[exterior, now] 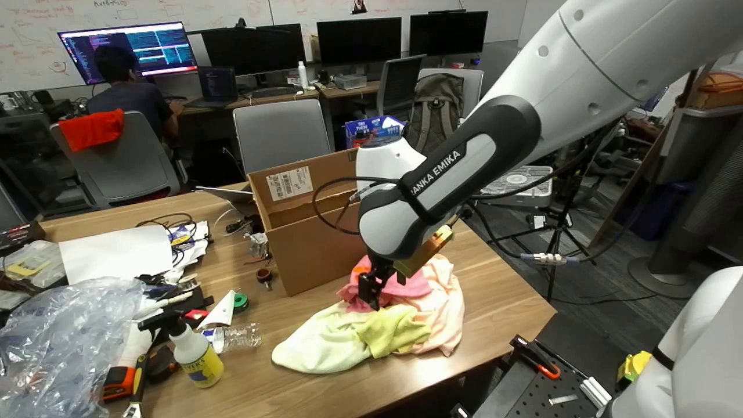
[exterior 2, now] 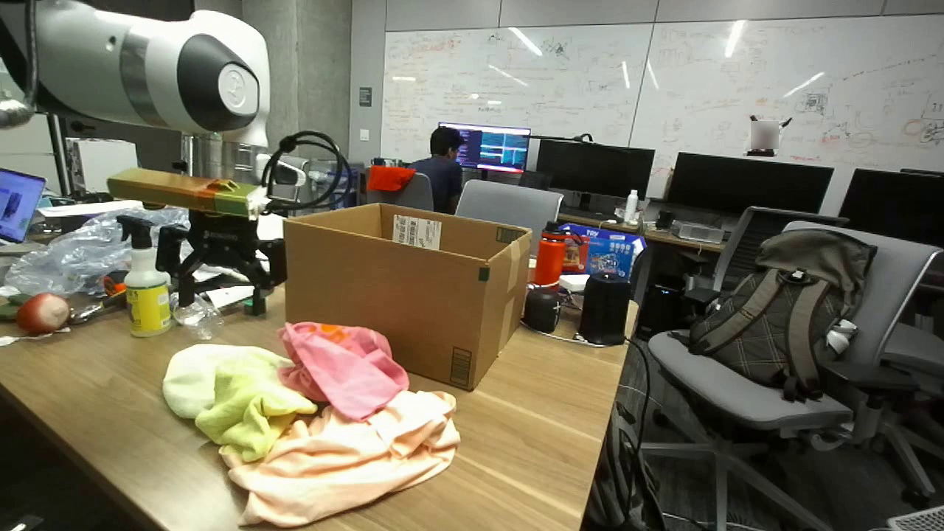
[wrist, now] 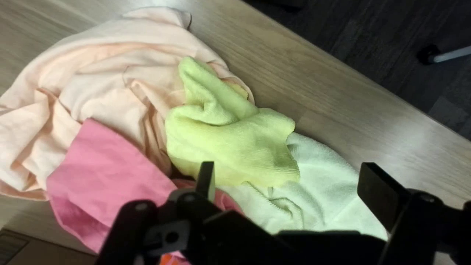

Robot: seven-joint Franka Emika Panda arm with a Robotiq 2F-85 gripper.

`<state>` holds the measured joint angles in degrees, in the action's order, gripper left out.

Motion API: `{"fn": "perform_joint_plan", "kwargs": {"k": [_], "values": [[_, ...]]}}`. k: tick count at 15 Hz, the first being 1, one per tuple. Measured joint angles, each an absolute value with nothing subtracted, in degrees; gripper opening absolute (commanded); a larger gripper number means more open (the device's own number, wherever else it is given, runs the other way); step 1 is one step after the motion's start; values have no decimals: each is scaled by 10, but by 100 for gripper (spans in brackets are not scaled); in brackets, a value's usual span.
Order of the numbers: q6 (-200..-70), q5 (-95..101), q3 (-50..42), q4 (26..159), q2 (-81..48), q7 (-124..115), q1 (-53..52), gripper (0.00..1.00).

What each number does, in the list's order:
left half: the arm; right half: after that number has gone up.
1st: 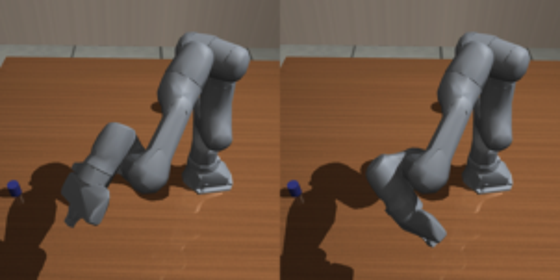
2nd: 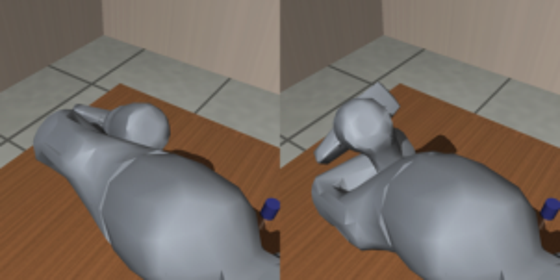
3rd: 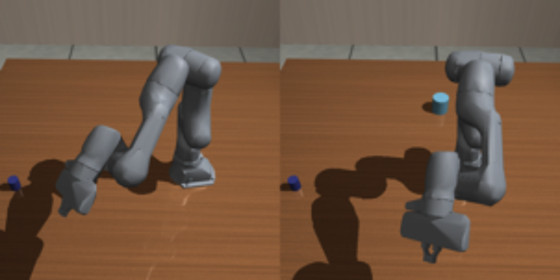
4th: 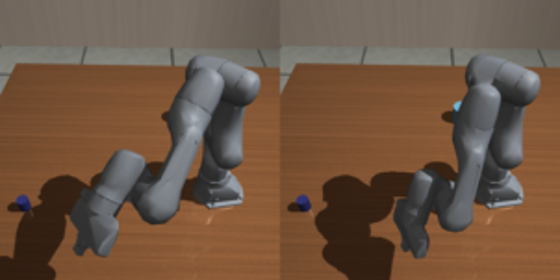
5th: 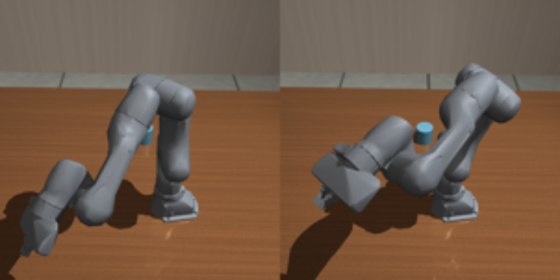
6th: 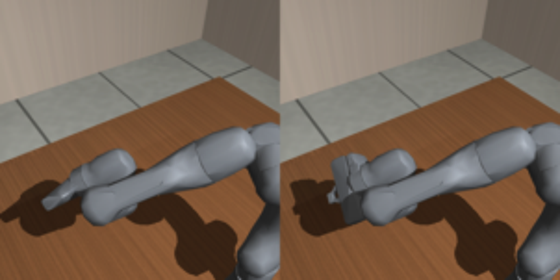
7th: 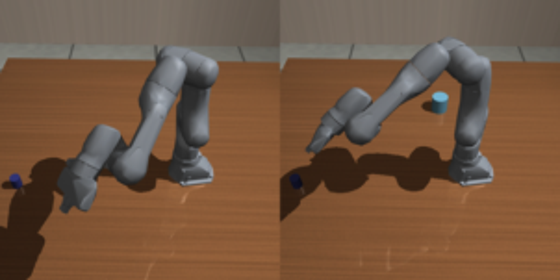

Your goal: Put the shirts and towels in the box respectively one at a time

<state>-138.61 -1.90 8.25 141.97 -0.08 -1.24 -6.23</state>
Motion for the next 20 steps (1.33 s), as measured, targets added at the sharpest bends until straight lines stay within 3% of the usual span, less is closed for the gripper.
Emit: {"fn": "perform_joint_plan", "kwargs": {"k": [9, 20], "values": [[-1434, 236, 55, 1329, -119, -167, -69, 100], [-1434, 239, -33, 1194, -268, -177, -71, 100]]}}
